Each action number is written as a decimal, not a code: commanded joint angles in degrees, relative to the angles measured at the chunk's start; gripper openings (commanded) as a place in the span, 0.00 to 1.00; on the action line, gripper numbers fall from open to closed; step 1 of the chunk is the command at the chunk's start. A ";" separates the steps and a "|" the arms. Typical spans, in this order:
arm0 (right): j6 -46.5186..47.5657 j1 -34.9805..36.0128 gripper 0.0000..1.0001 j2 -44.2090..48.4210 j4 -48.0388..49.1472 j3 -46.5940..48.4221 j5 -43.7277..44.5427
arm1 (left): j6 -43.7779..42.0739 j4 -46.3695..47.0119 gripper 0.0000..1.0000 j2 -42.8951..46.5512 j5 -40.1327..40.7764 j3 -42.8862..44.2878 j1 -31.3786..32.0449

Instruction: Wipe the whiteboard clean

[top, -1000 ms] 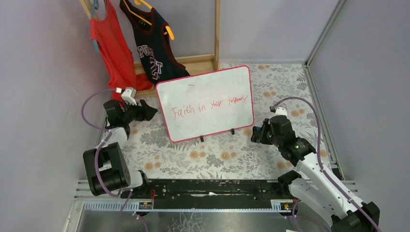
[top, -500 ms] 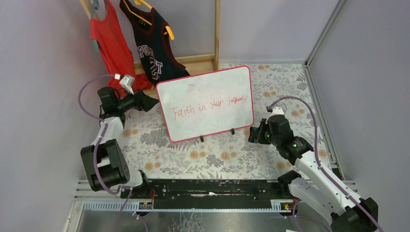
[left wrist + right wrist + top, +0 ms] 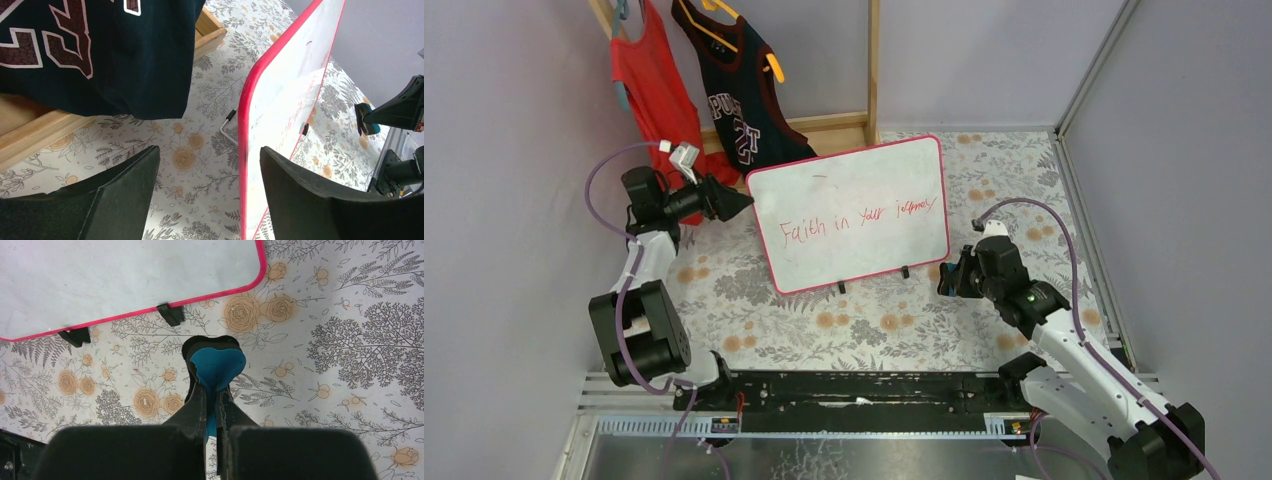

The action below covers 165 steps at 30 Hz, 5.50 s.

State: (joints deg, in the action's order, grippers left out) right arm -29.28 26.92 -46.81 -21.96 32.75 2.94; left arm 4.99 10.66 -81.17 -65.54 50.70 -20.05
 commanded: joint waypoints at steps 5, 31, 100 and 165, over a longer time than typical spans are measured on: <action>1.05 0.52 0.00 0.84 1.36 2.50 0.00 | 2.49 3.71 0.72 0.24 -3.40 1.30 -0.60; 1.81 0.71 0.00 -2.06 3.37 4.96 -1.45 | 66.01 79.74 0.63 -15.32 -15.97 2.16 1.14; 0.98 0.88 0.00 -2.79 5.00 3.33 -1.37 | 67.45 80.37 0.30 -25.52 -17.90 3.46 6.88; 20.07 0.68 0.00 -28.99 33.14 17.09 20.38 | 65.49 81.01 0.00 -24.63 -24.57 2.92 6.70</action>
State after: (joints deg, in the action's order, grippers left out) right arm -11.60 27.38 -73.95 5.21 47.99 22.04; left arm 69.84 87.48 -106.13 -84.62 53.78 -13.56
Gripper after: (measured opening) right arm 0.041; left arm 0.040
